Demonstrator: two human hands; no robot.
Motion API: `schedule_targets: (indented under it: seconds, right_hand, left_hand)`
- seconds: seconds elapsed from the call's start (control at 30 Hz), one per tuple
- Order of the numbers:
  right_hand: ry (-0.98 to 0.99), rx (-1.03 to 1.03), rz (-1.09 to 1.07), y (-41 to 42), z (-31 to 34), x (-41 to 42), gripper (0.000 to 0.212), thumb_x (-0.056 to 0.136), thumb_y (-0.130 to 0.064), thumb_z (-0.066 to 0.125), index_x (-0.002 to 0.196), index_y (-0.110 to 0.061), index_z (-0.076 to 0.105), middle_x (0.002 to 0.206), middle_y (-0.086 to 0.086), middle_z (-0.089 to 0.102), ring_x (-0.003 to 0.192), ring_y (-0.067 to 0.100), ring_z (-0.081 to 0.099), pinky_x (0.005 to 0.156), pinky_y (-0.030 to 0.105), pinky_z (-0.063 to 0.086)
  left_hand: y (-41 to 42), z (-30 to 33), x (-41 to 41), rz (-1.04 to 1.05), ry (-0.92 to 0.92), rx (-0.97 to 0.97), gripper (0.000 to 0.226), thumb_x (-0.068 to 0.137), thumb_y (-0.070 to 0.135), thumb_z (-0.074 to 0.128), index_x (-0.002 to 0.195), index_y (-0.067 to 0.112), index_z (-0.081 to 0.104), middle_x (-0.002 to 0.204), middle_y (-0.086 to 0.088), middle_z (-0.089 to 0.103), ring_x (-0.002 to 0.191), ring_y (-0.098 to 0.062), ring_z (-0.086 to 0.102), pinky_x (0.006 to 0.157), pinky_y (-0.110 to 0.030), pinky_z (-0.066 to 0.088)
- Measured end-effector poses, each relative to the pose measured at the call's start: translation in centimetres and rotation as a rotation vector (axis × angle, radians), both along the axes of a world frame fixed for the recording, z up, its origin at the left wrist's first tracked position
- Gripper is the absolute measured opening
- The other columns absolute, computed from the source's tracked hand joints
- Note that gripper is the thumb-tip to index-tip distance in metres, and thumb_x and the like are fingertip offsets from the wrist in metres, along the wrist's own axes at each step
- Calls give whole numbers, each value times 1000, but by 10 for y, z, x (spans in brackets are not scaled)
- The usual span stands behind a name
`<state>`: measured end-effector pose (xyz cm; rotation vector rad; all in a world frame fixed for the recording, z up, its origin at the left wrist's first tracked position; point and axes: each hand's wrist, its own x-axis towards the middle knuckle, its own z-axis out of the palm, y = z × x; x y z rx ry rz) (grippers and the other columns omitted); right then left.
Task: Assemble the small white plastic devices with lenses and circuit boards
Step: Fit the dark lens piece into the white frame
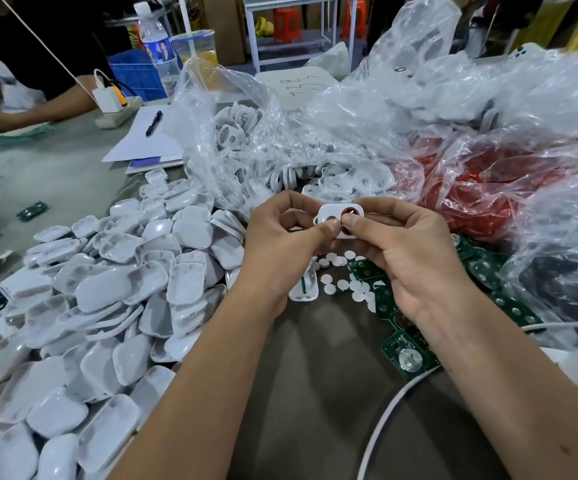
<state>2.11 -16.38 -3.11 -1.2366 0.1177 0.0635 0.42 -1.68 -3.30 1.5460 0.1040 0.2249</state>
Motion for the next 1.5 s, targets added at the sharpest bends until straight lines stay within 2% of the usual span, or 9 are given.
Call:
schedule_targets:
  seconds: [0.17,0.5,0.7,0.9,1.0,1.1,1.23,1.4,1.5]
  right_hand:
    - [-7,-15,39,0,3,-2,47,58,-11,88,102,0,74,94,19,79,85,36,79,80,40,66]
    - [18,25,122,-6,0,3,37,54,-15,87,89,-6,78,90,15,80,76,23,78,67,25,62]
    - [15,46,60,-5,0,4,51,50,-13,86,99,-5,75,92,16,79,82,27,77,85,40,64]
    - [-11,28,19,-1,-1,2,33,72,1,86,103,-2,74,96,17,80,95,36,78,91,46,62]
    - [-38,-12,-10,0,-3,2,28,77,3,84,103,-2,74,94,15,80,89,32,79,79,37,64]
    - [-63,-43,-41,2,-4,1,25,78,3,85,99,-5,75,90,10,81,79,22,78,65,24,59]
    - [-62,-20,-42,3,-5,1,20,79,2,84,96,-6,76,91,13,80,83,31,78,79,38,64]
    - [-54,12,-13,4,-5,1,22,80,1,83,100,-4,76,94,16,80,83,35,76,79,39,63]
    - [-34,64,0,2,-3,2,23,80,4,82,102,-2,76,96,20,79,82,34,73,83,43,63]
  left_hand:
    - [4,1,0,-36,23,-38,16,85,-3,78,93,5,67,68,-6,66,65,-22,71,73,-38,62]
    - [4,-2,4,-27,-8,-14,19,83,-3,80,97,-1,67,75,-13,66,65,-23,70,72,-37,62]
    - [3,-2,4,-20,-9,-31,19,84,-1,80,97,0,67,73,-7,70,63,-21,70,73,-37,62]
    - [0,0,1,-8,3,-106,15,86,-1,77,90,6,65,83,-13,74,63,-20,69,69,-31,60]
    - [-4,0,1,16,-3,-98,15,86,-1,78,89,7,65,84,-13,74,64,-19,70,67,-30,59]
    - [-6,-2,1,49,-21,-57,15,86,0,79,91,4,66,84,-11,74,69,-20,72,75,-39,63]
    - [-9,-3,0,53,-16,-110,12,87,-3,76,89,3,65,80,-9,70,73,-24,70,83,-47,62]
    - [-11,-1,1,37,8,-228,13,89,-6,72,86,3,63,89,-17,70,81,-26,71,77,-33,61]
    - [-12,0,1,22,23,-258,15,90,-6,71,85,6,63,86,-15,70,76,-23,70,73,-30,60]
